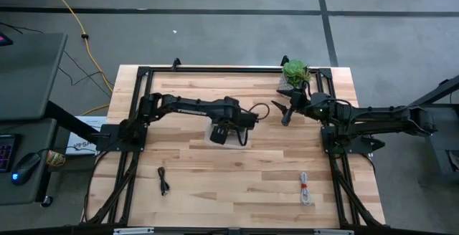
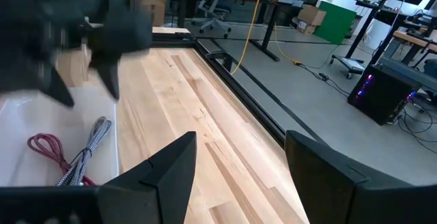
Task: Pick and place USB-C Cables
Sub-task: Put the white charger cable into the transparent bin
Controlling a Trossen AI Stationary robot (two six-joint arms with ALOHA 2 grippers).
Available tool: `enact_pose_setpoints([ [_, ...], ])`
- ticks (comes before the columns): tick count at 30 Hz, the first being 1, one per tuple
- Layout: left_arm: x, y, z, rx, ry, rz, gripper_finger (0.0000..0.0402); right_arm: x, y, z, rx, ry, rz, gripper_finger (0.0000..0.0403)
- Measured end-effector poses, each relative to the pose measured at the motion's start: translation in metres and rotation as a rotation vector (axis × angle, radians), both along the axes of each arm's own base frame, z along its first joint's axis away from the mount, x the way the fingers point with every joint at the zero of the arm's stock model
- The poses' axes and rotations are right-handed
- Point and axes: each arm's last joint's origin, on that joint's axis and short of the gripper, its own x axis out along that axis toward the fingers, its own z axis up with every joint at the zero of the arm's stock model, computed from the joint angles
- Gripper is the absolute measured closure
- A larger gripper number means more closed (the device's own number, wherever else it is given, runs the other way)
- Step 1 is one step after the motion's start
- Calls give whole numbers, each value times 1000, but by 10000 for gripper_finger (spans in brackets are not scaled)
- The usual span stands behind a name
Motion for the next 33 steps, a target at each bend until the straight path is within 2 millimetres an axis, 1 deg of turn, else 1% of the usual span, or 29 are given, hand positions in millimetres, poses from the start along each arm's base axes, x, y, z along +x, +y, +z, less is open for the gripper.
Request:
enact_pose_setpoints([
  [3,-1,2,38,25,-109,59,166,0,0,0,-1,1,0,187],
  [6,-14,3,81,12,-270,97,174,0,0,0,-1,2,0,187],
  [9,-35,6,123,-8,-498,136,182,0,0,-1,-1,7,0,187],
  [11,-55,6,146,-8,-641,151,188,0,0,0,-2,6,0,187],
  [12,-65,6,154,-12,-709,153,190,0,0,0,-1,7,0,187],
  [14,-87,3,165,-20,-833,144,195,0,0,0,-5,8,1,187],
  [16,-109,-2,165,-31,-936,127,198,0,0,-1,-6,10,1,187],
  [18,-131,-6,160,-31,-1036,113,200,0,0,-1,-7,10,1,187],
  [20,-152,-10,148,-26,-1128,111,201,0,0,0,-9,9,2,187],
  [24,-188,-15,117,-11,-1269,112,202,0,0,1,-12,-8,2,187],
  [28,-214,-19,91,0,-1417,97,202,0,0,2,-14,-19,1,187],
  [33,-232,-22,57,11,-1603,89,202,0,0,2,-8,-22,0,187],
])
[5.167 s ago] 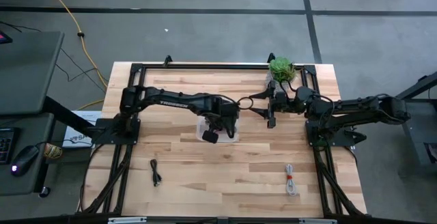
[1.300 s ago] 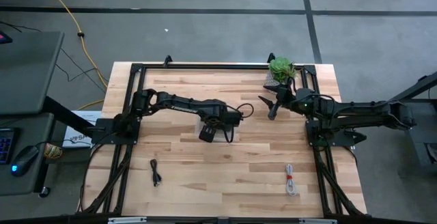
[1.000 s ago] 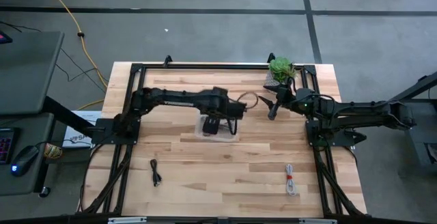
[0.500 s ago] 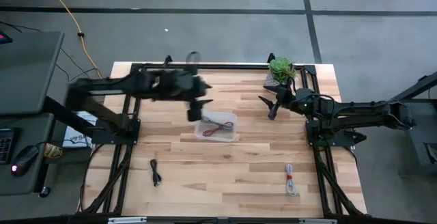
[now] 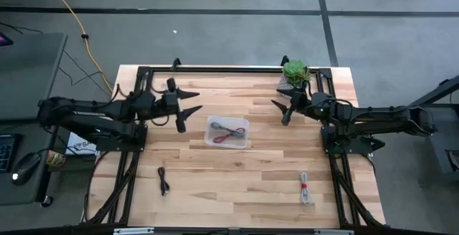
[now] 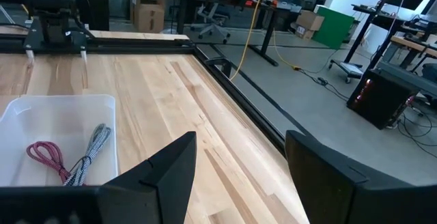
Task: Pick and place USB-C Cables
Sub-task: Put the white charger cable into the transparent bin
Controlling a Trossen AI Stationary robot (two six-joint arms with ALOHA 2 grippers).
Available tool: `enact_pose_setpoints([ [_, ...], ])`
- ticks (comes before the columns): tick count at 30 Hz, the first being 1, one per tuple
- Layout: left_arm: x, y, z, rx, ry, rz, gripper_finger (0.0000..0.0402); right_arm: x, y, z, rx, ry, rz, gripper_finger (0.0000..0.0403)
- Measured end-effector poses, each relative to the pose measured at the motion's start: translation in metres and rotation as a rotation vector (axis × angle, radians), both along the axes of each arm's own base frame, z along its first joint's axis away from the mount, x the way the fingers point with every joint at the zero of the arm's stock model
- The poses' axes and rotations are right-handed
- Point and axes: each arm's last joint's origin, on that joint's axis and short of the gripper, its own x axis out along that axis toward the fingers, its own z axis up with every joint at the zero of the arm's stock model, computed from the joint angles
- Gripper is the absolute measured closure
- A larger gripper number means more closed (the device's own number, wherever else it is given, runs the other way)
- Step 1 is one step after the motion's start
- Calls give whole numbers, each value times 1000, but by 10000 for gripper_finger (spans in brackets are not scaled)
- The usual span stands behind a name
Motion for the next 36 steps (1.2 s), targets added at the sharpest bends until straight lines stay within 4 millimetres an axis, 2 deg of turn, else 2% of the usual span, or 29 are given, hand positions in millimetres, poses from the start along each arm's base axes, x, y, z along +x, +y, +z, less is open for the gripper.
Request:
enact_pose_setpoints([
  [5,-10,-2,-31,-4,-114,-2,202,0,0,0,0,0,0,187],
  [8,-14,-2,-41,3,-163,-5,202,0,0,0,0,0,0,187],
  [36,-14,-3,-41,-9,-196,-9,202,1,1,0,30,-15,33,187],
])
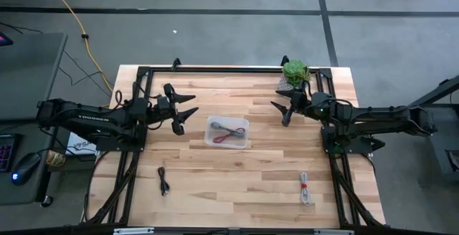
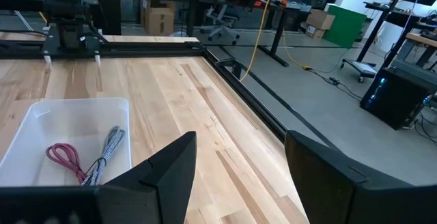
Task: Pick and place USB-C Cables
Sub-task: Put the white charger cable into the transparent bin
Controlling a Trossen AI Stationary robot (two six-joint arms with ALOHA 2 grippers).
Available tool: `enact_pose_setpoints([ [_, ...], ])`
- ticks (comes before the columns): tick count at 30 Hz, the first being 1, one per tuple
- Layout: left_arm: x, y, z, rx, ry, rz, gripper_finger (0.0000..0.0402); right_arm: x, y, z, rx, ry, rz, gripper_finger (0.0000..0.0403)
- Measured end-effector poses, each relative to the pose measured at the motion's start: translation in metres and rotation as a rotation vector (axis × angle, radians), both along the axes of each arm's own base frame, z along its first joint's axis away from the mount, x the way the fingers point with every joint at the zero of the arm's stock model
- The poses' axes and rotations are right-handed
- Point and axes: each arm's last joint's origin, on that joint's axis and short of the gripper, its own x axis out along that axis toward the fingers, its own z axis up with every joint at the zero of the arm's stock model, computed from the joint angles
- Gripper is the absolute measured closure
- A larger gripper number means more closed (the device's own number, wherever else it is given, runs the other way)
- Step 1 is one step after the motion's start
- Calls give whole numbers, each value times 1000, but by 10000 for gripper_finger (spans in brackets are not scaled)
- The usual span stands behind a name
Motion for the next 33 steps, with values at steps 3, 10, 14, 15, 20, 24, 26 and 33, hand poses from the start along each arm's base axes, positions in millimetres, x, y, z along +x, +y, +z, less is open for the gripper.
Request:
enact_pose_setpoints([
  [3,0,0,0,0,0,0,202,0,0,0,0,0,0,187],
  [10,0,0,0,0,2,0,202,0,0,0,0,0,0,187],
  [14,0,0,-1,-2,14,0,202,0,0,0,0,0,0,187],
  [15,0,0,-2,-2,18,0,202,0,0,0,0,0,0,187],
  [20,0,0,-3,-3,26,0,202,0,0,0,0,0,0,187],
  [24,0,0,-3,-3,26,0,202,0,0,0,0,0,0,187],
  [26,0,0,-3,-4,26,0,202,0,0,0,0,0,0,187],
  [33,0,0,-4,-5,37,0,202,0,0,0,15,-8,0,187],
])
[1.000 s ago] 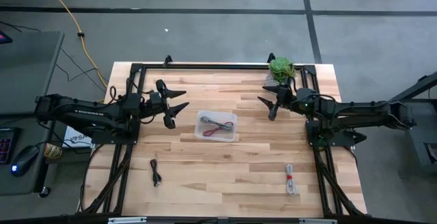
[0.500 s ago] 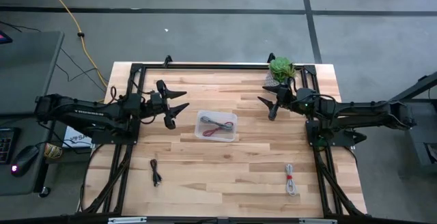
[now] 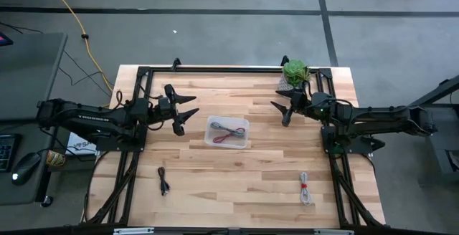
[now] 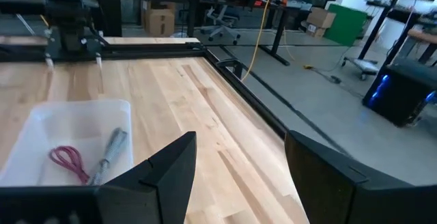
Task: Pick and place USB-C Cables
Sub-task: Put the white charger cable into the transparent bin
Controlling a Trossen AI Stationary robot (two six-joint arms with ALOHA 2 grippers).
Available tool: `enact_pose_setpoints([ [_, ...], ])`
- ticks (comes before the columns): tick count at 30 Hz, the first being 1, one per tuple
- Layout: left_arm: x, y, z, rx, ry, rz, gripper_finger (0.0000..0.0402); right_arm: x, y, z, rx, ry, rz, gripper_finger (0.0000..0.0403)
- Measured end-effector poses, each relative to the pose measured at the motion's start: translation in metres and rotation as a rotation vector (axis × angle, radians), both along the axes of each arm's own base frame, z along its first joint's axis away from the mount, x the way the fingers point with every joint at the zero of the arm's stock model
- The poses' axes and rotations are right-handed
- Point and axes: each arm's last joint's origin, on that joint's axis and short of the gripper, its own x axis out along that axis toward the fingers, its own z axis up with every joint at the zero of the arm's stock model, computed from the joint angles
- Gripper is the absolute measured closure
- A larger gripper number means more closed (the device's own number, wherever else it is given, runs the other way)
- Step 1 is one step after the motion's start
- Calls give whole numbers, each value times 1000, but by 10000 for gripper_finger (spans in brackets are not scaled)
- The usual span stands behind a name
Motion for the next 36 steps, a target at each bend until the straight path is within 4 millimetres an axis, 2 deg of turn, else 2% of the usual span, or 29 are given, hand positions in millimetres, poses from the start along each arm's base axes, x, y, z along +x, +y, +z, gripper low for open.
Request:
enact_pose_setpoints([
  [5,0,0,-1,-3,13,0,202,1,1,0,60,-27,38,187],
  [8,0,0,-1,-10,10,-1,202,1,3,1,204,-75,59,187],
  [10,0,0,-1,-9,10,0,202,4,5,9,315,-68,96,187],
  [12,0,0,-1,-9,10,0,202,7,11,17,409,-8,118,187],
  [15,0,0,-1,-9,9,-1,202,12,24,16,528,171,94,187],
  [19,0,0,-1,-9,9,-1,202,14,50,15,729,457,37,187],
  [22,0,0,-1,-9,9,-1,202,7,74,6,894,719,-71,187],
  [26,0,0,-1,-9,9,-1,202,-8,112,-6,1073,968,-285,187],
  [31,0,0,-1,-9,9,-1,202,-20,156,-16,1176,1031,-417,187],
  [36,0,0,-1,-9,8,-1,202,-26,184,-28,1201,1001,-500,187],
])
